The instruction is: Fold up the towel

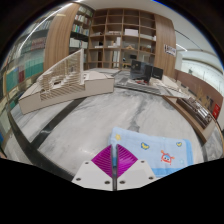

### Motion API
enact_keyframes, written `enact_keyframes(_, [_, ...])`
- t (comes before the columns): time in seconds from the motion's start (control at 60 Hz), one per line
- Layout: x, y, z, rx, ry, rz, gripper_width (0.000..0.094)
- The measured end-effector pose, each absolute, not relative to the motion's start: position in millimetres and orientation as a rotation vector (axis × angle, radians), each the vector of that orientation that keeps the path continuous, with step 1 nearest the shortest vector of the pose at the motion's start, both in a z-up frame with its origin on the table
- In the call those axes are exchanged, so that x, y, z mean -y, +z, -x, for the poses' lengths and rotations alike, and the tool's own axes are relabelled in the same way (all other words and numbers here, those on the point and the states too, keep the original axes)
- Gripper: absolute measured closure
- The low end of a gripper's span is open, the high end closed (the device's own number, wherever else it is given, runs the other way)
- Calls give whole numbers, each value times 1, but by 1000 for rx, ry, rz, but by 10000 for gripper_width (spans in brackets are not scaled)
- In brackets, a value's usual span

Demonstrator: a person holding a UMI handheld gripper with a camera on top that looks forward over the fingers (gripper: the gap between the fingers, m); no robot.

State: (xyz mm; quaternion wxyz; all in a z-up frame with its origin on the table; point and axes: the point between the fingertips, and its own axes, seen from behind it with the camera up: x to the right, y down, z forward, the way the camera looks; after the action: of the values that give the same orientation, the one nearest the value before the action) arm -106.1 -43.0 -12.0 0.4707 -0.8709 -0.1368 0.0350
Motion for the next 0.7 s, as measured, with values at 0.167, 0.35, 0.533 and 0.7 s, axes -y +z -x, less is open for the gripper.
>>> enact_keyframes(0.167, [42,10,110,285,203,2104,929])
enact_keyframes(0.35, [25,91,53,179,171,1973,930])
enact_keyframes(0.533, [25,81,-42,-11,154,2032,924])
enact_keyframes(0.7, [33,37,-94,-80,112,2119,916])
